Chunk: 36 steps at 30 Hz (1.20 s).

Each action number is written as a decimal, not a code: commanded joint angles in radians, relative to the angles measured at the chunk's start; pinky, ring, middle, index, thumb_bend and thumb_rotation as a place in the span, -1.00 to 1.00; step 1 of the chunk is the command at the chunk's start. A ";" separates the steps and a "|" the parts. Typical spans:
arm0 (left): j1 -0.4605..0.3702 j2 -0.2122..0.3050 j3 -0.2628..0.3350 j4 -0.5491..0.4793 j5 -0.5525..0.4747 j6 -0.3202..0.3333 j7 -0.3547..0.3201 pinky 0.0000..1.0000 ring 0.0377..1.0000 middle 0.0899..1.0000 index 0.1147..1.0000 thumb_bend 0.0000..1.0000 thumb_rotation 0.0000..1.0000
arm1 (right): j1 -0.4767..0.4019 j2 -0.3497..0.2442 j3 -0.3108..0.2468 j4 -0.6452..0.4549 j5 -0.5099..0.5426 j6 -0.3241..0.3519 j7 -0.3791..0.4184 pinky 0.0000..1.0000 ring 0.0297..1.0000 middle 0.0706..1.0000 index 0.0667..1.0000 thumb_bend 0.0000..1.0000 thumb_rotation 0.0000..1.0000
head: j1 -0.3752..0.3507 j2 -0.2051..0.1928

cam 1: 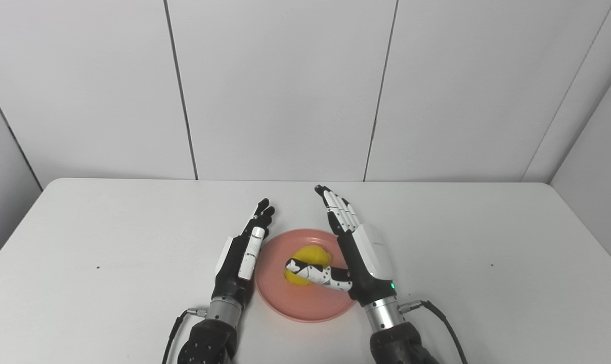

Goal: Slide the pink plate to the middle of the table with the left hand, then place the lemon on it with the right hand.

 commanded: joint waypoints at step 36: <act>-0.008 0.009 0.033 -0.044 -0.013 0.003 0.015 1.00 1.00 0.97 0.98 0.34 1.00 | 0.010 0.093 -0.212 0.032 0.460 0.002 0.195 0.90 0.87 0.88 0.88 0.45 0.95 | -0.012 -0.003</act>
